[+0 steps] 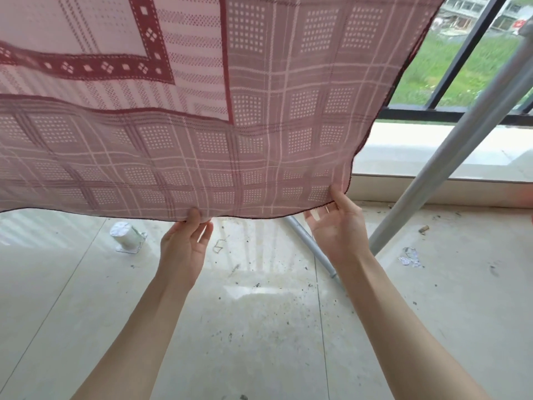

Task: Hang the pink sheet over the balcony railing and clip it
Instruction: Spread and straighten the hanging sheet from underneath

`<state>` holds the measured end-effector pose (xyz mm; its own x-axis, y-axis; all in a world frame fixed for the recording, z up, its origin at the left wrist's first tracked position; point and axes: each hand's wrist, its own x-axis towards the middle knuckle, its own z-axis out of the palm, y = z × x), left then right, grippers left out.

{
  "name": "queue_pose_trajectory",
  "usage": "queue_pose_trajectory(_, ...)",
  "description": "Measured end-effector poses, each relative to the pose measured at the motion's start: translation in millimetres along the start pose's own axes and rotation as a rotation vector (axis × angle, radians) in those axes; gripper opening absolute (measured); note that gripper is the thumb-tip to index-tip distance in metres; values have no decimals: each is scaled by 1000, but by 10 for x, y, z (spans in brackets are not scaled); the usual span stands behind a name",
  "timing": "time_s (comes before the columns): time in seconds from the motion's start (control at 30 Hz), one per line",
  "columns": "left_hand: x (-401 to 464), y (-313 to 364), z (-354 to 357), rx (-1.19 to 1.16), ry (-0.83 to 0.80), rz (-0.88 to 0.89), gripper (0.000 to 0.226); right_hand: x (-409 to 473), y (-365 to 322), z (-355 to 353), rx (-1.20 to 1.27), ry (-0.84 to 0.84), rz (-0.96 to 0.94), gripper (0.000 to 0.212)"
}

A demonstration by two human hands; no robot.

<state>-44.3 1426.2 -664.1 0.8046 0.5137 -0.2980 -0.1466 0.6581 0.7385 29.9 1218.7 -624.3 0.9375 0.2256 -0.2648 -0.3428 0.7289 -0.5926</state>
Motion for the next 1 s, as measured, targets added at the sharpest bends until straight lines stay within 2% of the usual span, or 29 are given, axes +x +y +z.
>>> queue_pose_trajectory(0.1, 72, 7, -15, -29, 22, 11, 5, -46, -70, 83, -287, -71, -108, 17)
queue_pose_trajectory(0.23, 87, -8, 11, -54, 22, 0, 4, -119, -173, 192, -404, -75, -234, 22)
queue_pose_trajectory(0.33, 95, 10, 18, -70, 28, -5, 4, -115, -239, 215, -461, -17, -353, 41)
queue_pose_trajectory(0.37, 93, 18, 20, -79, 32, -6, 4, -113, -255, 222, -462, -16, -366, 40)
queue_pose_trajectory(0.47, 60, 34, 19, -105, 19, -35, 12, -53, -273, 198, -513, 15, -379, 7)
queue_pose_trajectory(0.57, 20, 52, 9, -99, -35, -55, 28, 18, -257, 193, -478, 96, -351, 19)
queue_pose_trajectory(0.7, 19, 177, -34, -160, -110, -17, 16, 169, -276, 246, -419, 173, -295, 12)
queue_pose_trajectory(0.8, 29, 331, -67, -283, -90, 32, 11, 286, -307, 298, -339, 155, -272, 8)
queue_pose_trajectory(0.9, 55, 473, -111, -405, -90, 65, 3, 378, -333, 318, -331, 147, -242, 25)
queue_pose_trajectory(1.0, 113, 622, -179, -434, -130, 88, 13, 458, -360, 310, -327, 144, -227, 34)
